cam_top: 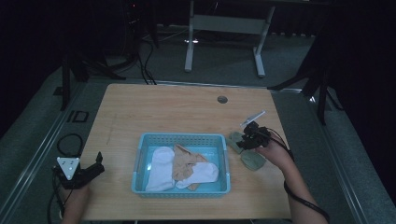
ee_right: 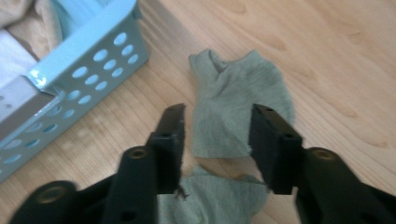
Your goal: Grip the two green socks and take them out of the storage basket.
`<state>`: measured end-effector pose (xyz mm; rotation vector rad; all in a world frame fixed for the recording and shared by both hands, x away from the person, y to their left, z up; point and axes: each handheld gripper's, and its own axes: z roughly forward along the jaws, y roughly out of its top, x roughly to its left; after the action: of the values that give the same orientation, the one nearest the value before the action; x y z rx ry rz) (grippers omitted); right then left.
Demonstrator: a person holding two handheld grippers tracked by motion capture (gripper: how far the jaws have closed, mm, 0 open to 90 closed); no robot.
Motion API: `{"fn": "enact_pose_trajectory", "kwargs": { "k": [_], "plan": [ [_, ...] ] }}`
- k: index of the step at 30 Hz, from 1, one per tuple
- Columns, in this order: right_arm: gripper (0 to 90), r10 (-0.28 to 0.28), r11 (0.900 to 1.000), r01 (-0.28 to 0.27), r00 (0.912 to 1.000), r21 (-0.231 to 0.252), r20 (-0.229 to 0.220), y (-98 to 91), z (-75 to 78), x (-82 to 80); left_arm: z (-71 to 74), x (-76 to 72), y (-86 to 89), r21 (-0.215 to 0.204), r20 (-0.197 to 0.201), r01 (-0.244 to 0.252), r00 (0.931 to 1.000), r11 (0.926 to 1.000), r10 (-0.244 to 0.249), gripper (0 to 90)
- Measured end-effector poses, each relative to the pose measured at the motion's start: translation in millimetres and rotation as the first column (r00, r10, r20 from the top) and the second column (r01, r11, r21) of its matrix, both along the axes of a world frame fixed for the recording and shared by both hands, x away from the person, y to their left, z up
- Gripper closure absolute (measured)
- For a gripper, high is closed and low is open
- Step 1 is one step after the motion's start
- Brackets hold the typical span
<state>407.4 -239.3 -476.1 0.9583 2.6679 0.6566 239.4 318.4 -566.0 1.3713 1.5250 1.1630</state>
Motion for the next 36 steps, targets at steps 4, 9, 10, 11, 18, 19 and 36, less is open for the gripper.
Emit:
{"fn": "enact_pose_trajectory", "kwargs": {
  "k": [4,9,10,11,18,19,36],
  "plan": [
    [47.2,-0.015,0.9997,0.014,0.9990,0.020,0.041,-8.3,2.6,-5.3,0.0,0.0,0.0,0.000,0.000,0.000,1.0000,1.0000,0.000,0.4],
    [41.5,-0.068,0.9961,0.065,0.9966,0.059,0.048,-24.9,0.2,-7.5,0.0,0.1,0.0,0.001,0.001,-0.002,1.0000,1.0000,0.002,0.4],
    [39.2,-0.077,0.9952,0.073,0.9956,0.066,0.054,-28.1,-0.6,-7.9,0.0,0.1,-0.1,0.001,0.000,-0.001,1.0000,1.0000,0.001,0.4],
    [36.4,-0.100,0.9919,0.095,0.9933,0.084,0.058,-34.2,-1.7,-8.9,0.0,0.1,-0.1,0.002,0.000,-0.002,1.0000,1.0000,0.002,0.4],
    [26.2,-0.161,0.9806,0.151,0.9840,0.125,0.075,-50.2,-4.4,-12.3,0.0,0.1,-0.2,0.002,0.000,-0.003,1.0000,1.0000,0.003,0.4],
    [25.9,-0.168,0.9792,0.157,0.9825,0.128,0.079,-52.6,-4.8,-12.8,0.0,0.2,-0.2,0.002,0.000,-0.003,1.0000,1.0000,0.003,0.4],
    [13.5,-0.253,0.9543,0.228,0.9610,0.193,0.112,-89.0,-18.4,-22.4,0.0,0.0,-0.3,0.002,0.001,-0.003,1.0000,1.0000,0.003,0.4]
  ]
}}
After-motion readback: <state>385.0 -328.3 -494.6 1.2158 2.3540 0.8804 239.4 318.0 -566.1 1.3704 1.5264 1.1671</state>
